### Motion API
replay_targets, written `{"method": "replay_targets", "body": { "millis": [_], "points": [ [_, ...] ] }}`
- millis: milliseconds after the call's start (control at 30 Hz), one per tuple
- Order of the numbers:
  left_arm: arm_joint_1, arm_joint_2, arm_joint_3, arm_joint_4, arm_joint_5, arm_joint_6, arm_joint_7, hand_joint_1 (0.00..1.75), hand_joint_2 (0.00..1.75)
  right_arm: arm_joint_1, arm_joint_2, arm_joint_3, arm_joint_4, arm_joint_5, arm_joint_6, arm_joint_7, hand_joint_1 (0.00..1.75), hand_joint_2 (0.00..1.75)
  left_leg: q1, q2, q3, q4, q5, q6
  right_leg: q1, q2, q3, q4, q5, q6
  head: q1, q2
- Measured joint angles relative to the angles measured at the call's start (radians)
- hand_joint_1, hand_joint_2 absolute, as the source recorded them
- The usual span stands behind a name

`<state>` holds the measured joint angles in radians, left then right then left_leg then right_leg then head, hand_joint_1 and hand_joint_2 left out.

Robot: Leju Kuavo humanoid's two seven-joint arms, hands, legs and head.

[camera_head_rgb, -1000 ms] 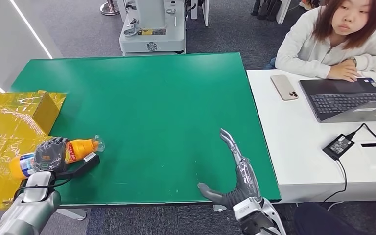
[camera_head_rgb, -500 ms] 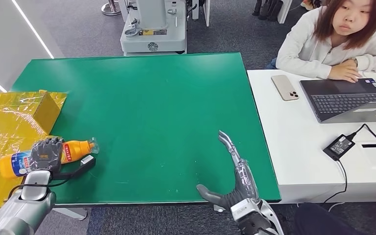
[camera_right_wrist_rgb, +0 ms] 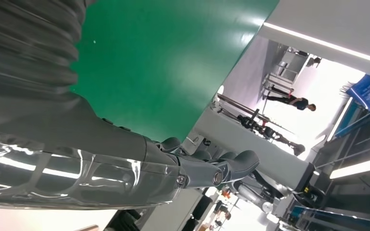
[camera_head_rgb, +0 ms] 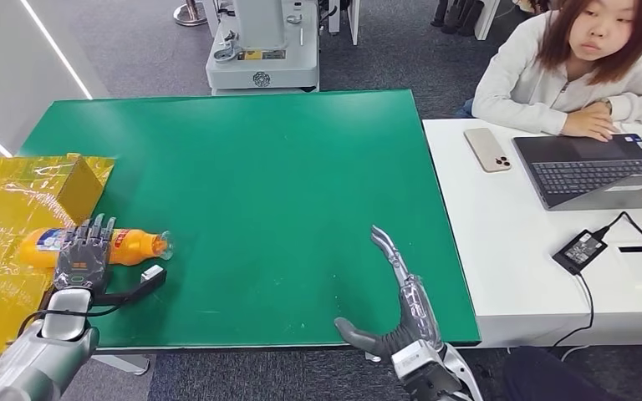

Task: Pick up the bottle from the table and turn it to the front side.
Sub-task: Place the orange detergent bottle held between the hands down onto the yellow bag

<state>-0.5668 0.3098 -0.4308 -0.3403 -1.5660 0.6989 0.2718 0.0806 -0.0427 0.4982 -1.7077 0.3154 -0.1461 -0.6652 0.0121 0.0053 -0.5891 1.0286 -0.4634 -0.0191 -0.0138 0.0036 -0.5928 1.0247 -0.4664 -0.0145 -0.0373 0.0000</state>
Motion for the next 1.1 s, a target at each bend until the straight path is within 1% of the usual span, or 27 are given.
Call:
{"method": "replay_targets", "body": {
  "millis": [200,300,367,400,433,500,567,600,633,667,700,767,900,1000,1067,1100],
  "points": [
    [0.0,-0.011,-0.002,0.003,0.066,0.002,-0.017,0.0,1.75,0.034,0.0,0.0,-0.024,0.015,0.011,0.027,0.0,1.75,0.0,0.0,0.0,0.0,0.0,0.0,0.0,-0.001,0.0,0.0,0.0,0.0,0.0,0.0],
    [0.013,-0.027,0.031,-0.016,0.137,0.004,-0.079,0.0,1.75,0.058,0.0,-0.003,-0.038,0.028,0.021,0.037,0.0,1.75,0.0,-0.001,0.0,0.0,0.0,0.0,0.0,-0.001,0.0,0.0,0.0,0.0,0.0,0.0],
    [0.038,-0.047,0.082,-0.057,0.196,0.004,-0.161,0.0,1.75,0.072,0.0,-0.005,-0.044,0.032,0.028,0.043,0.0,1.75,-0.001,-0.001,0.0,0.0,0.0,0.0,-0.001,-0.001,0.0,0.0,0.0,0.0,0.0,0.0],
    [0.055,-0.063,0.117,-0.085,0.231,0.005,-0.22,0.0,1.75,0.077,0.001,-0.007,-0.045,0.033,0.031,0.046,0.0,1.75,-0.001,-0.001,0.0,0.0,0.0,0.0,-0.001,-0.001,0.0,-0.001,0.0,0.0,0.0,0.0],
    [0.073,-0.084,0.161,-0.115,0.278,0.005,-0.299,0.0,1.75,0.082,0.002,-0.008,-0.047,0.034,0.036,0.048,0.0,1.75,-0.001,-0.001,-0.001,0.0,0.0,0.0,-0.001,-0.001,0.0,-0.001,0.0,0.0,0.0,0.0],
    [0.105,-0.141,0.278,-0.166,0.399,0.005,-0.504,0.0,1.75,0.088,0.004,-0.012,-0.049,0.034,0.046,0.051,0.0,1.75,-0.001,-0.001,-0.001,0.0,0.0,0.0,-0.001,-0.001,-0.001,-0.001,0.0,0.0,0.0,0.0],
    [0.125,-0.211,0.409,-0.202,0.555,0.005,-0.718,0.0,1.75,0.091,0.007,-0.014,-0.049,0.034,0.057,0.054,0.0,1.75,-0.001,0.0,-0.002,0.001,0.0,0.001,-0.001,0.0,-0.001,-0.002,0.0,0.001,0.0,0.0],
    [0.131,-0.245,0.465,-0.215,0.635,0.005,-0.803,0.0,1.75,0.093,0.01,-0.016,-0.049,0.034,0.061,0.054,0.0,1.75,-0.001,0.0,-0.002,0.001,-0.001,0.001,-0.001,0.0,0.0,-0.002,0.0,0.001,0.0,0.0],
    [0.141,-0.279,0.513,-0.234,0.722,0.005,-0.872,0.0,1.75,0.094,0.013,-0.017,-0.048,0.034,0.064,0.055,0.0,1.75,-0.001,0.0,-0.002,0.001,-0.001,0.001,-0.001,-0.001,0.0,-0.002,0.0,0.001,0.0,0.0],
    [0.157,-0.309,0.543,-0.265,0.812,0.004,-0.918,0.0,1.75,0.094,0.016,-0.018,-0.047,0.035,0.066,0.055,0.0,1.75,-0.001,-0.001,-0.002,0.001,-0.001,0.001,-0.001,-0.001,0.0,-0.002,0.0,0.001,0.0,0.0],
    [0.177,-0.336,0.555,-0.305,0.895,0.004,-0.942,0.0,1.75,0.094,0.019,-0.019,-0.045,0.035,0.067,0.055,0.0,1.75,-0.001,-0.001,-0.002,0.001,-0.001,0.001,-0.001,-0.001,0.0,-0.002,0.0,0.001,0.0,0.0],
    [0.226,-0.384,0.54,-0.407,1.015,0.004,-0.956,0.0,1.75,0.094,0.024,-0.019,-0.041,0.037,0.066,0.055,0.0,1.75,-0.001,-0.001,-0.002,0.001,-0.002,0.002,-0.001,-0.001,-0.001,-0.003,0.0,0.001,0.0,0.0],
    [0.312,-0.454,0.452,-0.62,1.08,0.002,-0.957,0.0,1.75,0.094,0.029,-0.02,-0.029,0.037,0.056,0.053,0.0,1.75,-0.001,-0.002,-0.003,0.001,-0.002,0.003,-0.001,-0.003,-0.001,-0.003,0.0,0.001,0.0,0.0],
    [0.351,-0.473,0.338,-0.744,1.188,-0.017,-0.957,0.0,1.75,0.095,0.03,-0.021,-0.027,0.031,0.029,0.048,0.0,1.75,-0.001,-0.003,-0.004,0.001,-0.002,0.003,-0.001,-0.003,-0.001,-0.003,-0.001,0.001,0.0,0.0],
    [0.365,-0.476,0.251,-0.795,1.291,-0.077,-0.956,0.0,1.75,0.098,0.03,-0.023,-0.03,0.023,0.007,0.046,0.0,1.75,-0.001,-0.003,-0.004,0.001,-0.002,0.003,-0.001,-0.004,-0.001,-0.003,-0.001,0.002,0.0,0.0],
    [0.372,-0.478,0.217,-0.814,1.346,-0.127,-0.954,0.0,1.75,0.101,0.03,-0.026,-0.034,0.016,-0.004,0.046,0.0,1.75,-0.001,-0.003,-0.004,0.001,-0.002,0.003,-0.001,-0.004,-0.001,-0.003,-0.001,0.002,0.0,0.0]
  ]
}}
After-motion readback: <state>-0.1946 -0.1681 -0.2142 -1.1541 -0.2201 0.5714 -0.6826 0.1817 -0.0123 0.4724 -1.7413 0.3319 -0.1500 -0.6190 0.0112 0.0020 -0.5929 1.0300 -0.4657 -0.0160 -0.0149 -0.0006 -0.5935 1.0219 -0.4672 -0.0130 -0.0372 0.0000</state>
